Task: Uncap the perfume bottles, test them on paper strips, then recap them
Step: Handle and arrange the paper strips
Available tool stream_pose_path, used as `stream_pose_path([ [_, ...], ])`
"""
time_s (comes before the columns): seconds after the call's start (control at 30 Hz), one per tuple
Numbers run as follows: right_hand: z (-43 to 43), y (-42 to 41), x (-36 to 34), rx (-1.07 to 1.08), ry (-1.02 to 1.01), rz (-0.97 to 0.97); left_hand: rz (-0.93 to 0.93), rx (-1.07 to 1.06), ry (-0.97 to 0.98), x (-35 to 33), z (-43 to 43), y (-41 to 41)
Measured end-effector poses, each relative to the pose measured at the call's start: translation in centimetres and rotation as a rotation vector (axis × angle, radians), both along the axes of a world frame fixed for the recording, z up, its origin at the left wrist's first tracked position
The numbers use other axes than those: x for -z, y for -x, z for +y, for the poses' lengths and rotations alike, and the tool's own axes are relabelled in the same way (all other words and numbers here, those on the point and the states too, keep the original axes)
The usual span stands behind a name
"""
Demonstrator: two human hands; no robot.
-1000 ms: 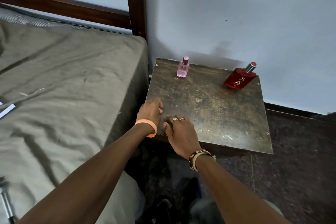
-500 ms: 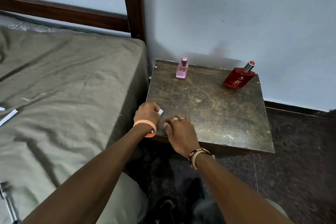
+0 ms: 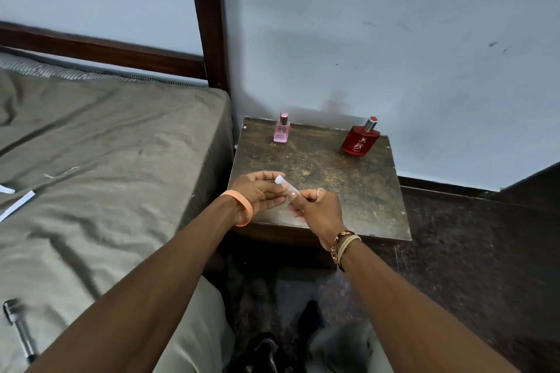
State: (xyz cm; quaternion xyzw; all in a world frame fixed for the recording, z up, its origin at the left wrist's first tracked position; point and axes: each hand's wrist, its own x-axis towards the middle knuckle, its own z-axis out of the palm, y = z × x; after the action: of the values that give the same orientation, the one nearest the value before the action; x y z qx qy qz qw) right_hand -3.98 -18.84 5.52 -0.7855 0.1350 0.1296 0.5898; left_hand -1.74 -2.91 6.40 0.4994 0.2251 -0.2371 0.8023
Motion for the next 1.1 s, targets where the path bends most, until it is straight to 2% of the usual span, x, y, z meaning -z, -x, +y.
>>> stream_pose_path([
  [0.1,-1.7,1.7,-2.3,-0.009,0.022,-0.002,-0.056,0.004,0.006,-1.9,-1.1,1.5],
  [0.2,-3.0,3.1,-4.1,-0.054,0.076,-0.014,-0.1,0.007,-0.072,-3.3,-2.6,2.8],
  [0.4,-4.5,4.6,-6.7,-0.044,0.391,-0.225,-0.216,0.041,-0.348,-5.5,-5.2,4.2],
  [0.6,-4.3,4.7,-7.3,-0.03,0.598,-0.378,-0.375,0.0,-0.57,-5.7,-6.1,4.0],
  [0.87,-3.6,4.1,-6.6,-0.106,0.862,-0.423,-0.425,-0.057,-0.757,-4.6,-6.2,3.5],
  [0.97,-3.1,3.7,-6.1,-0.162,0.803,-0.421,-0.441,-0.062,-0.793,-4.2,-6.2,3.5],
  [1.1,-2.4,3.1,-5.8,-0.13,0.435,-0.267,-0.412,-0.065,-0.774,-3.8,-5.9,3.2],
])
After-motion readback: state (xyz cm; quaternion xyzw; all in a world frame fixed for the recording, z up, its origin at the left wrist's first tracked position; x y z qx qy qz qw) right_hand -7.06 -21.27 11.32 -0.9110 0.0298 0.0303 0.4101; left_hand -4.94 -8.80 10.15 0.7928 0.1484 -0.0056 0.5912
